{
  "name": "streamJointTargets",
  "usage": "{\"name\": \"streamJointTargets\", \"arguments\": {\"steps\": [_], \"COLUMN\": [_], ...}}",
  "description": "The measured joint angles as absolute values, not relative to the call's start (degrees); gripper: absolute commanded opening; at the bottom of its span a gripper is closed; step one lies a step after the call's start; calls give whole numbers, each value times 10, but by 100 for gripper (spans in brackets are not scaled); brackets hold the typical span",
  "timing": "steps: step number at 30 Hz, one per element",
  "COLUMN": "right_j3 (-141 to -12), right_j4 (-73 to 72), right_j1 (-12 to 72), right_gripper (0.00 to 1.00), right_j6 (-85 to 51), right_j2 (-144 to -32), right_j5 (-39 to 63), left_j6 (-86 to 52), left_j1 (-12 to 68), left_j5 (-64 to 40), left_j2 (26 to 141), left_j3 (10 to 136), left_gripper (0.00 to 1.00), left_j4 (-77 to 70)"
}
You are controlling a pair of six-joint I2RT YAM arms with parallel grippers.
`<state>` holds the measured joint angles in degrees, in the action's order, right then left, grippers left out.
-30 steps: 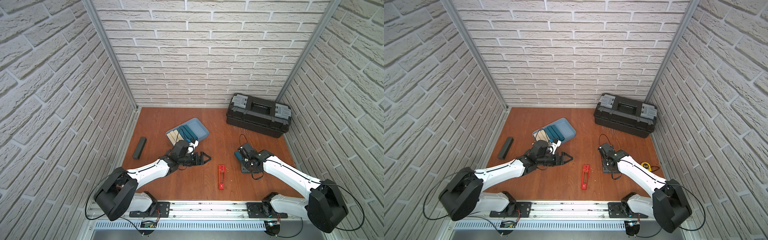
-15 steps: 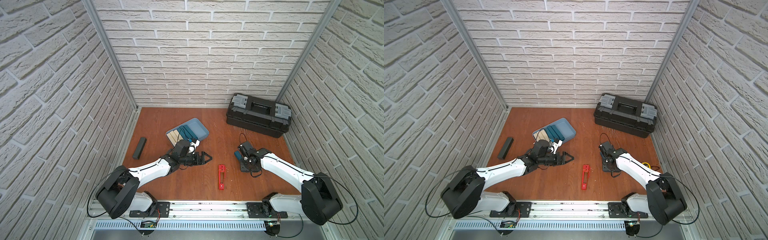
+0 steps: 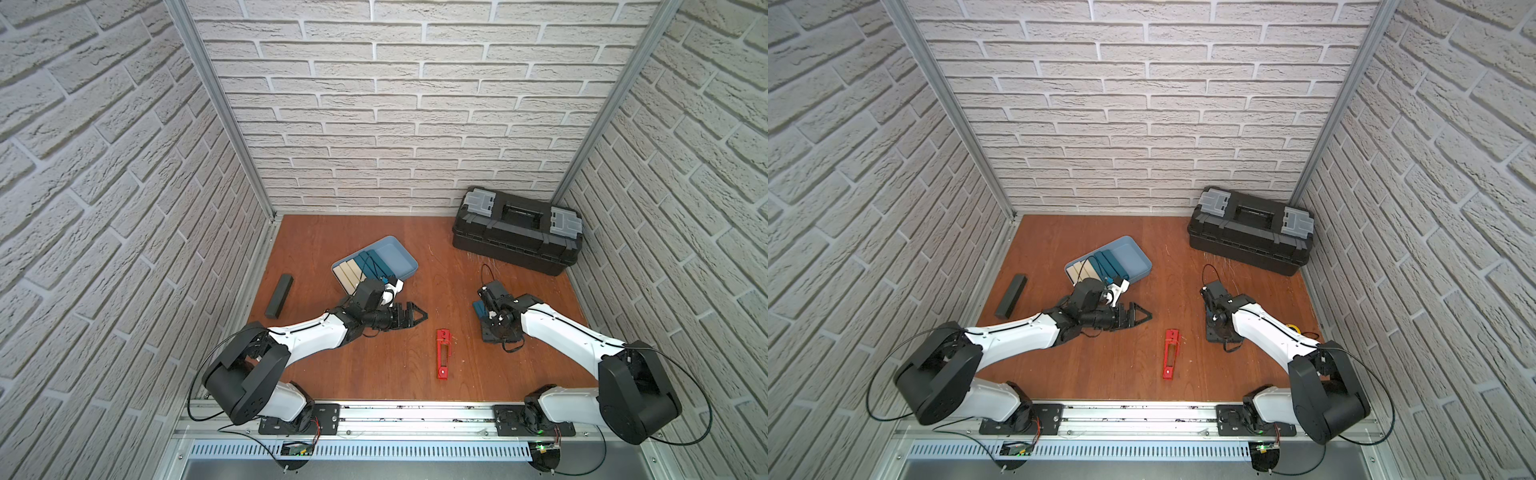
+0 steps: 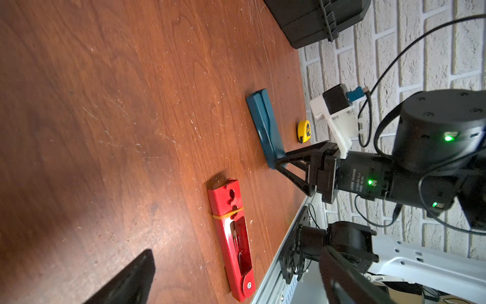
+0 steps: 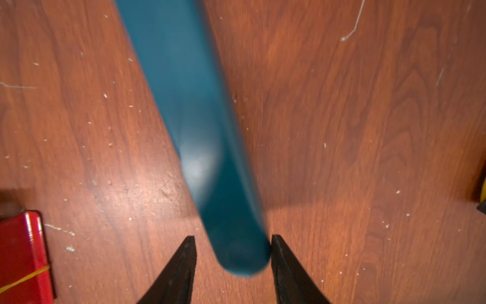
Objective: Put the pruning pliers into the storage box
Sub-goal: Pick up the pruning pliers from the center of the board.
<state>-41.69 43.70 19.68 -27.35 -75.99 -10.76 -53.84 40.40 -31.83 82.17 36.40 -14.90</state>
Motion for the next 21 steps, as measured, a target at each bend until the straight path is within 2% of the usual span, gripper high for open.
{"name": "streamJointTargets", "arguments": {"steps": [11, 21], "right_j3": [-418, -443], "right_j4": [430, 427], "right_j1": [195, 192], "right_gripper": [48, 44], "right_j6": [-265, -252], "right_j2": [-765, -806], "right_j5": [-104, -104], "left_j6": [-538, -538], "left_j1": [409, 409], "left_j5": [-321, -320], "left_j2": [828, 822], "left_j3": [365, 365], "left_gripper": [98, 98], "left_j4": [-150, -150]}}
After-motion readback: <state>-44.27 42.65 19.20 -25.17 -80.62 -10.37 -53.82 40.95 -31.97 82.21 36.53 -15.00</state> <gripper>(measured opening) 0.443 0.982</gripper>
